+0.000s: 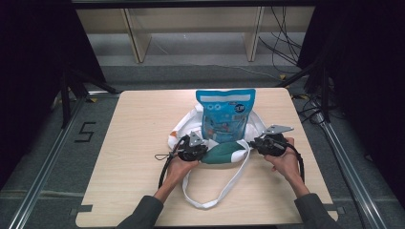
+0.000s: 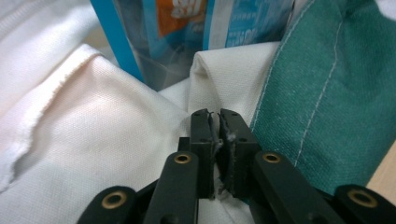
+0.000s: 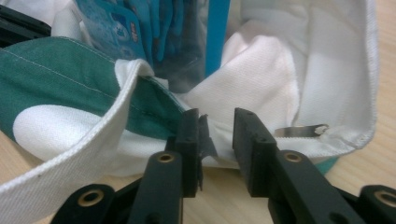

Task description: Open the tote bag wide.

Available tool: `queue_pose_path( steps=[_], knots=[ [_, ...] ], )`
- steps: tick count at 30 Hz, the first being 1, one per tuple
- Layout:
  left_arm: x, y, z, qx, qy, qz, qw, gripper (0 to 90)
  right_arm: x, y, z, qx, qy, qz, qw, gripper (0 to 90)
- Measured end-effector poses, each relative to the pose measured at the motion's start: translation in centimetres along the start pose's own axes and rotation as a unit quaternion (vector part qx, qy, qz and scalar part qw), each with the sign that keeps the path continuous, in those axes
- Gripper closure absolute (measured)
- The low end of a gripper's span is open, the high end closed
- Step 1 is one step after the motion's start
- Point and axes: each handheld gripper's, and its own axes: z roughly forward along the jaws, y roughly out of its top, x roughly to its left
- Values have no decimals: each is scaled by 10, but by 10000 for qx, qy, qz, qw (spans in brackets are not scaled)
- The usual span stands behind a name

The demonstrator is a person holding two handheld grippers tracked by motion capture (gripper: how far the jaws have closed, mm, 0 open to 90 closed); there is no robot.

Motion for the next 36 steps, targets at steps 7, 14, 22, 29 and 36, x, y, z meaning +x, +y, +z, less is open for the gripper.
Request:
queue_pose_path(
  steps=[7,14,22,29,36],
  knots=[
    [2,10,-20,-148,63,106,9998,644,-1,5,-18,-270,-209,24,9994,604],
    [3,13,-35,-371,-216,-542,9976,543,4,4,-35,-306,-192,430,9984,521],
    [-12,2,-62,-249,-464,-442,9976,390,8,-5,-54,-418,-196,296,9985,454],
    [-24,-16,-87,-291,-470,-413,9976,328,12,-20,-71,-392,-236,398,9982,435],
    [-33,-35,-107,-326,-519,-458,9971,285,23,-34,-85,-373,-176,396,9984,422]
  ],
)
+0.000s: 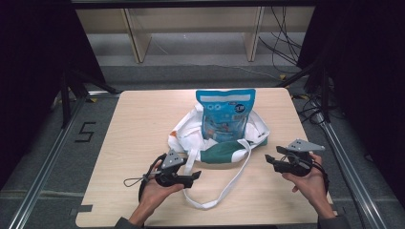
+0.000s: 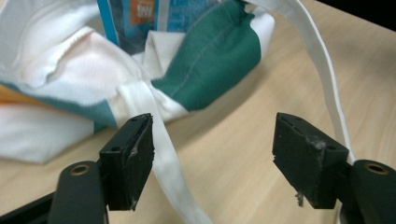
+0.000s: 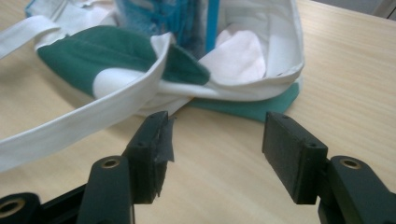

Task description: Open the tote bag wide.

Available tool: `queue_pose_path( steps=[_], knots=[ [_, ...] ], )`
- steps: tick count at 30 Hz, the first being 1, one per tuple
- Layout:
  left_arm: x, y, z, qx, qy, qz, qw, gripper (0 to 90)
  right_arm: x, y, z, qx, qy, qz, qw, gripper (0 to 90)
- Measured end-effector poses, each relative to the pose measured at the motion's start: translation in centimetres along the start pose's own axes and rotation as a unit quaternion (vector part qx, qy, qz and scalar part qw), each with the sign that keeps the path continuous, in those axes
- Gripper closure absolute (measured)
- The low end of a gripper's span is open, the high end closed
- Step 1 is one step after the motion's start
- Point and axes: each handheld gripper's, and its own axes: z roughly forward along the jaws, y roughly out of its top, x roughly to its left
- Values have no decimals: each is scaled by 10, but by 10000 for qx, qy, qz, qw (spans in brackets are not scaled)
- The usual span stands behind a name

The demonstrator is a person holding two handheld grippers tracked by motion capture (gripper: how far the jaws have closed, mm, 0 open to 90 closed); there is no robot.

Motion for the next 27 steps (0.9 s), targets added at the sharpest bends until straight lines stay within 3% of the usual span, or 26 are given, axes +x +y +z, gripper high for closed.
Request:
queue_pose_path(
  steps=[1,2,3,6,8,9,10,11,12,15,17,19,20,21,24,25,27],
  knots=[
    [-1,-3,-2,0,-14,-15,10000,283,0,-1,-1,-29,-23,-141,9999,421],
    [-2,-6,-4,-12,-8,-7,10000,280,2,-3,-3,-33,40,-144,9999,420],
    [-2,-8,-6,18,0,37,10000,278,8,-5,-6,19,33,52,10000,418],
    [-6,-17,-11,6,100,65,9999,270,13,-11,-10,-41,96,-156,9998,409],
    [-5,-23,-13,73,77,175,9998,269,19,-16,-13,-2,73,-76,9999,404],
    [-6,-26,-13,63,65,104,9999,267,21,-20,-14,8,123,-24,9999,403],
    [-8,-29,-14,144,85,30,9999,263,21,-24,-15,-11,97,-156,9998,401],
    [-9,-31,-15,107,52,22,9999,259,25,-28,-17,148,119,-32,9998,398],
    [-10,-32,-17,102,54,39,9999,257,24,-31,-16,130,191,-190,9996,396],
    [-15,-34,-20,31,-8,2,10000,248,32,-42,-20,323,159,-116,9993,392],
    [-15,-36,-22,48,-25,88,9999,241,33,-47,-24,337,136,-259,9990,391],
    [-18,-38,-23,107,-18,35,9999,233,35,-51,-28,377,184,-205,9989,383],
    [-18,-39,-23,133,8,103,9999,233,38,-54,-30,429,217,-114,9988,377],
    [-19,-40,-23,192,52,60,9998,231,37,-56,-31,397,207,-245,9987,376],
    [-21,-42,-22,291,67,47,9995,213,39,-61,-34,483,226,-280,9982,363],
    [-23,-43,-22,254,30,14,9997,210,43,-64,-35,543,241,-99,9982,358],
    [-26,-45,-22,306,38,55,9995,202,44,-67,-36,536,247,-267,9979,354]
  ],
)
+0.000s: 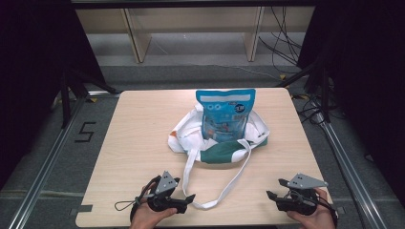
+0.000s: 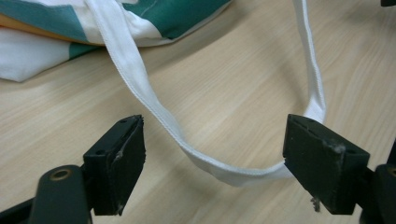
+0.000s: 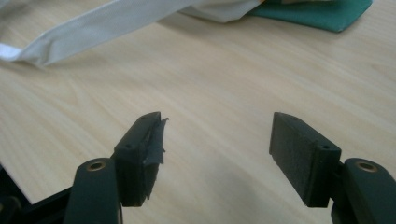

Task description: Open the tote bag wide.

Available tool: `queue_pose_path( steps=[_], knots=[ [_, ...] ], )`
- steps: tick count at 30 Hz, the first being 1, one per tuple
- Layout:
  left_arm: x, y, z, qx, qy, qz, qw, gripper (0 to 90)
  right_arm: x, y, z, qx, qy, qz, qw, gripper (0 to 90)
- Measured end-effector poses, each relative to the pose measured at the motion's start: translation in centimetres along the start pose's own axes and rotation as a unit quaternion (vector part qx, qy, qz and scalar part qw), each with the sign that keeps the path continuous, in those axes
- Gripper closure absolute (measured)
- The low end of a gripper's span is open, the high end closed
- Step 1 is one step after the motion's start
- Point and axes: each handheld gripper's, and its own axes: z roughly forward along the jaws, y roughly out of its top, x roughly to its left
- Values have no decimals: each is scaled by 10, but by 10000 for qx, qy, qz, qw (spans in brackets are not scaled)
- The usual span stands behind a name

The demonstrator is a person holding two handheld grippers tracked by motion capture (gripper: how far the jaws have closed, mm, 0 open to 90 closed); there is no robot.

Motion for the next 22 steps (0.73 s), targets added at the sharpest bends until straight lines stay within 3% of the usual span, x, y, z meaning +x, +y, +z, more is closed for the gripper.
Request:
queue_pose_path(
  steps=[2,7,9,10,15,16,18,20,21,22],
  knots=[
    [-5,-3,2,-92,-5,-92,9999,192,2,-3,-1,39,21,-65,10000,343],
    [-13,-7,3,117,-22,92,9999,158,5,-9,-2,223,23,-49,9997,327],
    [-15,-6,3,168,-100,82,9998,159,5,-10,0,263,-44,-177,9995,324],
    [-15,-6,5,136,-31,133,9998,158,4,-9,2,248,-52,-312,9992,321],
    [-14,-5,5,230,-36,256,9994,158,5,-9,5,347,49,-415,9985,317],
    [-16,-7,7,166,28,119,9998,158,4,-10,6,279,63,-527,9982,317],
    [-14,-6,6,195,43,144,9997,158,5,-10,6,333,-10,-424,9985,316],
    [-11,-5,5,241,39,328,9992,159,4,-10,7,338,41,-435,9985,315],
    [-10,-3,3,274,6,326,9991,161,4,-10,7,342,43,-442,9984,314],
    [-3,1,-1,327,84,561,9979,172,3,-10,6,324,25,-428,9986,314]
  ],
)
